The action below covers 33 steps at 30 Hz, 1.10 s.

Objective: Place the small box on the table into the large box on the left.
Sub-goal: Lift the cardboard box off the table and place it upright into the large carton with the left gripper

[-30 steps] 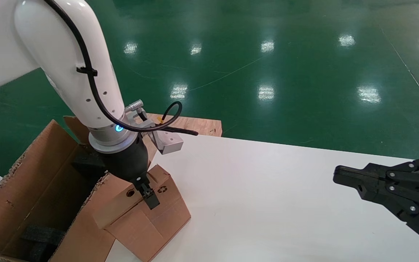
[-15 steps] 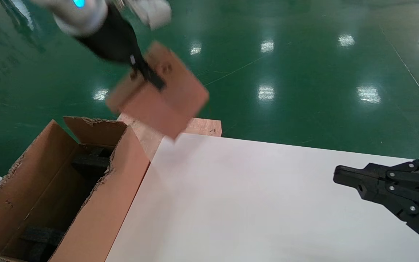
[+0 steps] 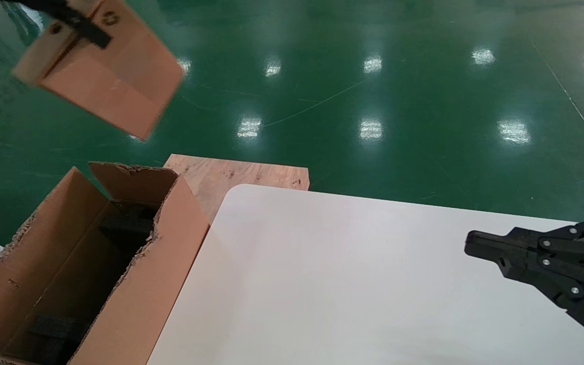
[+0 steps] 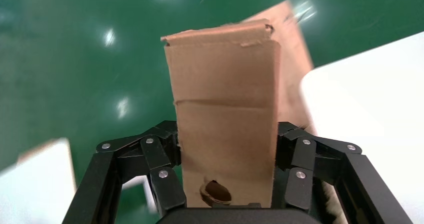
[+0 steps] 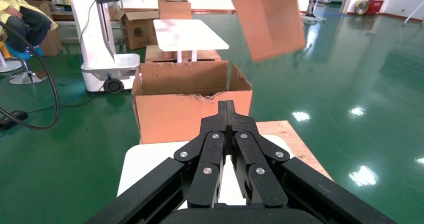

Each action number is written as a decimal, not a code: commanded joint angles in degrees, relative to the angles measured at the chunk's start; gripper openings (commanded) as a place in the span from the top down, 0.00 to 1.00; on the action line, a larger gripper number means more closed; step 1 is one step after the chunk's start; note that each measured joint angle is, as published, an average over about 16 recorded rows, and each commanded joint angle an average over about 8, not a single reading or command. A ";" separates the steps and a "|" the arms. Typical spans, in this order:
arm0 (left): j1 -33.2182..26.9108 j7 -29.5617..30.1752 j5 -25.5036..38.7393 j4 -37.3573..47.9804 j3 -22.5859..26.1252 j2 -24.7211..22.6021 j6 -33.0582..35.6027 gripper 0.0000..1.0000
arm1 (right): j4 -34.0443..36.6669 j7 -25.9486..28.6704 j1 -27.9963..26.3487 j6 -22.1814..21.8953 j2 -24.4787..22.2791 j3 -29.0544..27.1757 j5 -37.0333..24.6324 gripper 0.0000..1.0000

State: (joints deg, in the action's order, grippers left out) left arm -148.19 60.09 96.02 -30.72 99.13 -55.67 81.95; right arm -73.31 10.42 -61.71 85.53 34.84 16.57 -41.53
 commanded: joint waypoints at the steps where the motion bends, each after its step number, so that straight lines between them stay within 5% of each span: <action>1: -0.97 -2.35 0.95 3.11 0.57 0.34 0.89 1.00 | 0.00 0.00 0.00 0.00 0.00 0.01 0.00 1.00; 14: 6.01 -4.71 2.05 9.80 3.88 0.58 7.66 1.00 | 0.00 -0.03 -0.01 -0.02 -0.02 0.05 0.04 1.00; 33: 16.37 -3.05 3.74 14.93 7.05 -1.28 5.15 1.00 | 0.00 -0.06 -0.03 -0.05 -0.05 0.12 0.08 1.00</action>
State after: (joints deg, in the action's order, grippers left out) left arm -131.87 56.94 99.70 -15.68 106.12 -56.95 87.10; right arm -73.31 10.36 -61.73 85.48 34.79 16.69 -41.45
